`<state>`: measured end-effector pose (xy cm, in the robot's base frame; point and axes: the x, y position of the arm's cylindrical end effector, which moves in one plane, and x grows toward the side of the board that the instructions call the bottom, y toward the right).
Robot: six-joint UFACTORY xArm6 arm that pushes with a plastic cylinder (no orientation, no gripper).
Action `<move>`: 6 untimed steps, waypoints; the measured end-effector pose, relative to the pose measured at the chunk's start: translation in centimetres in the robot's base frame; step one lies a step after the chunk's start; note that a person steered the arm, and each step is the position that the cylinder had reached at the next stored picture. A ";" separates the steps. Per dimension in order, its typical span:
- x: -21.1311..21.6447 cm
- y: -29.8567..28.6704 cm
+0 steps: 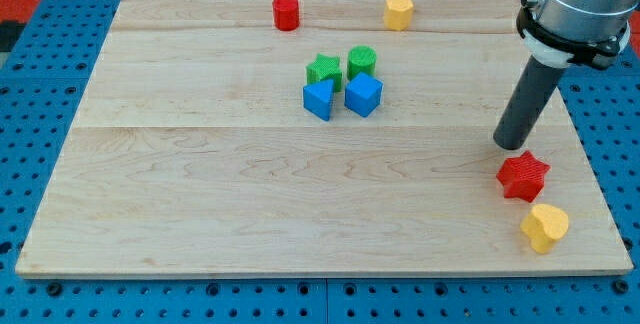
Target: Slide red star closer to yellow heart
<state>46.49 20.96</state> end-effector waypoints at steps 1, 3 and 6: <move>0.7 3.6; 2.4 1.8; 5.3 1.2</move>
